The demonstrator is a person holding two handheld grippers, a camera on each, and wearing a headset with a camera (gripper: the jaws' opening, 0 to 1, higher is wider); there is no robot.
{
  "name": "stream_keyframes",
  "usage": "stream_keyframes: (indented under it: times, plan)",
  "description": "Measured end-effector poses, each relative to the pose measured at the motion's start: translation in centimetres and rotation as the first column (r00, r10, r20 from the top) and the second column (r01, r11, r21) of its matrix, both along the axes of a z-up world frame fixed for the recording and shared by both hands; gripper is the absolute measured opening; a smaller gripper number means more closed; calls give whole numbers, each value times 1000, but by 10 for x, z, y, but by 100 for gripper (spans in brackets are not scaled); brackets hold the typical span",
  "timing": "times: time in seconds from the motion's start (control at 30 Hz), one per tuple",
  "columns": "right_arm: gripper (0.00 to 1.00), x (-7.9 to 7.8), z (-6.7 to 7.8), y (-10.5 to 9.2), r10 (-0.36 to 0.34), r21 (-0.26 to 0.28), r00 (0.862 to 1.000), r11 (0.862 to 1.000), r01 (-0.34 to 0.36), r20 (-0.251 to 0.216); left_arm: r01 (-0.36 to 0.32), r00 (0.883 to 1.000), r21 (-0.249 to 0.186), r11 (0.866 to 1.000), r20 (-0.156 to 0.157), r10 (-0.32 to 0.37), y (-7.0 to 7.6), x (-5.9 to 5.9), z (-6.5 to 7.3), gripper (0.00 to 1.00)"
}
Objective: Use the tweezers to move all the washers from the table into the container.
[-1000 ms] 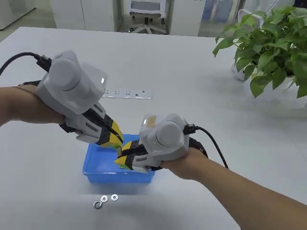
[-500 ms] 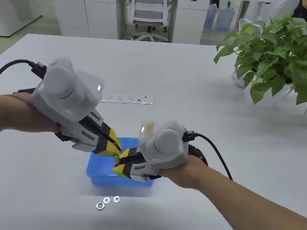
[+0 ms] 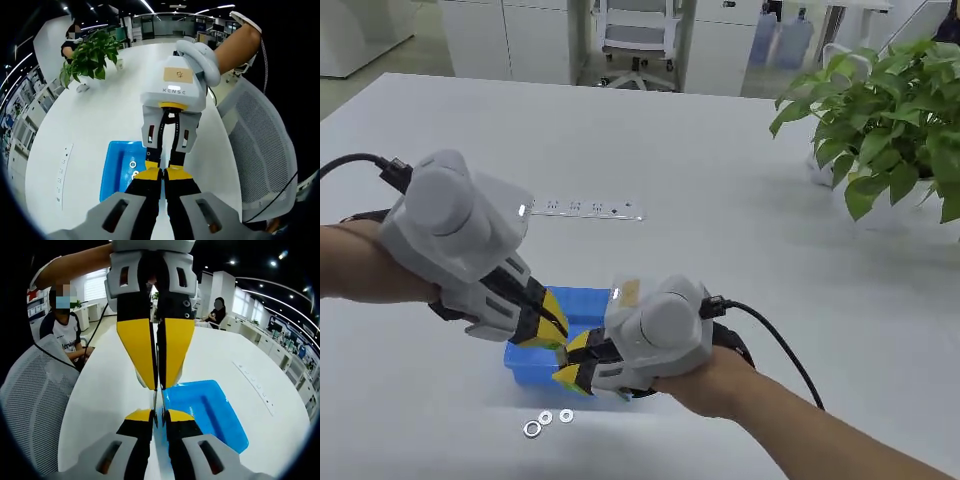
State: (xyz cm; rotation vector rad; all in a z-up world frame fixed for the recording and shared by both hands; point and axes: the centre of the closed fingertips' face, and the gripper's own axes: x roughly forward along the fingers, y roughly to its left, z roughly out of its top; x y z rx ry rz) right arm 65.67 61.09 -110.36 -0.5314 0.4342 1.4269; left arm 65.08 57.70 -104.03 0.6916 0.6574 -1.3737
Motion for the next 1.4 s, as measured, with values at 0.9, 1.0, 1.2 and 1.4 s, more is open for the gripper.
stream_keyframes:
  times: [0.9, 1.0, 1.2, 1.4]
  plan:
    - [12, -19, -33, -1, 9, -21, 999, 1000, -9, -35, 10, 998, 13, 1000, -57, -9, -2, -17, -33, 6]
    - [12, -20, -36, 0, 9, -23, 999, 1000, -10, -39, 9, 998, 14, 1000, -64, -8, -2, -18, -36, 6]
    - [12, -21, -41, 1, 13, -28, 999, 1000, -14, -45, 5, 997, 14, 1000, -72, -4, 0, -18, -41, 6]
    - [12, -20, -45, 3, 17, -35, 999, 999, -18, -34, 4, 997, 19, 1000, -74, -3, 2, -17, -45, 6]
